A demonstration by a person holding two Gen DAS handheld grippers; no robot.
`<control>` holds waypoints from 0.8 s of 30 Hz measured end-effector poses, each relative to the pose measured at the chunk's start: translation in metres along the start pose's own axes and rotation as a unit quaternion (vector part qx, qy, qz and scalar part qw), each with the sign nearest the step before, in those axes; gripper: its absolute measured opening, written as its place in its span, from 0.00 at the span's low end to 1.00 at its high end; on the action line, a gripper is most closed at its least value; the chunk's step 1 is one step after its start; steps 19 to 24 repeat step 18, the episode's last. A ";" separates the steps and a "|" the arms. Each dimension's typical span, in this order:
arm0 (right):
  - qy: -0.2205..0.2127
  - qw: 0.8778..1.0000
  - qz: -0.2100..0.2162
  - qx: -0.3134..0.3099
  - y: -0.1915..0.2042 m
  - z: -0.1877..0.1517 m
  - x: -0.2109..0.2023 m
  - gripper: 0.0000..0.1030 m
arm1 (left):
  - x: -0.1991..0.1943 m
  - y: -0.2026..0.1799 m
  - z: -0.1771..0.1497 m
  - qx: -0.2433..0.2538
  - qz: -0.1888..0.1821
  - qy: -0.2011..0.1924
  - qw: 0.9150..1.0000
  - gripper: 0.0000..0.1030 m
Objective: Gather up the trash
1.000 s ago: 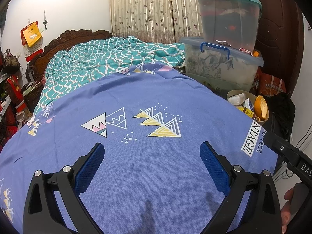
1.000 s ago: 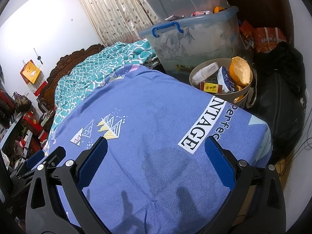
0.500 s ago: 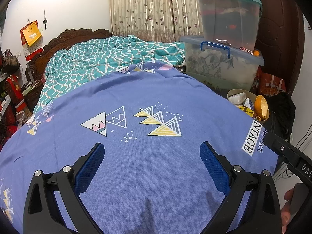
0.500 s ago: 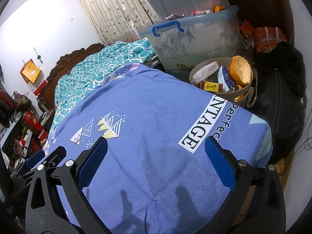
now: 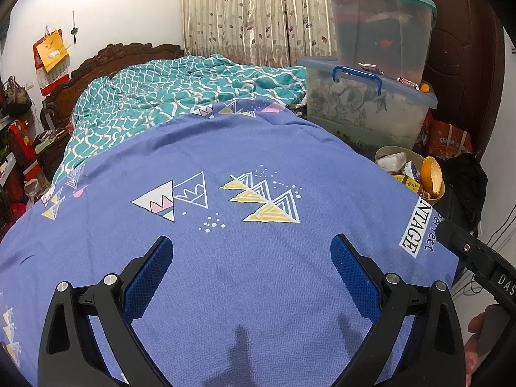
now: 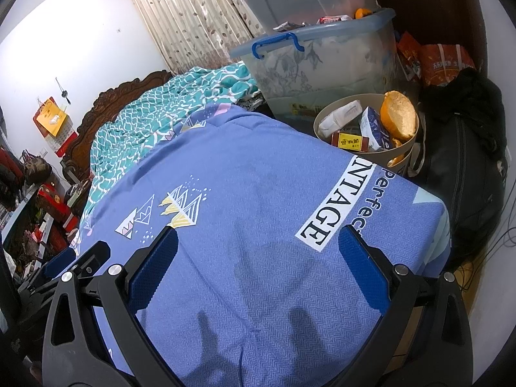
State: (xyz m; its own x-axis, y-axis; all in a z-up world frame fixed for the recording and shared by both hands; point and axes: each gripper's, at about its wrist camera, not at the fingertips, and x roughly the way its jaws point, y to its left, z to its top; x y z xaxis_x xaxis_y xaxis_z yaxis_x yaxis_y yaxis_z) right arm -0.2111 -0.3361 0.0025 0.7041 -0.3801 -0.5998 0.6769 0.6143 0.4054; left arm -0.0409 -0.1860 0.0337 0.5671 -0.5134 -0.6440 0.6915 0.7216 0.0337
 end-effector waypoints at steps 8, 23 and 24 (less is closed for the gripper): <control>0.001 1.000 0.000 -0.002 0.000 -0.005 0.001 0.96 | -0.001 0.003 0.001 0.001 -0.009 0.001 1.000 0.92; 0.002 1.000 0.000 -0.002 0.000 -0.007 0.003 0.96 | -0.004 0.001 0.005 0.009 -0.010 0.004 1.000 0.92; 0.002 1.000 0.000 -0.002 0.000 -0.007 0.003 0.96 | -0.004 0.001 0.005 0.009 -0.010 0.004 1.000 0.92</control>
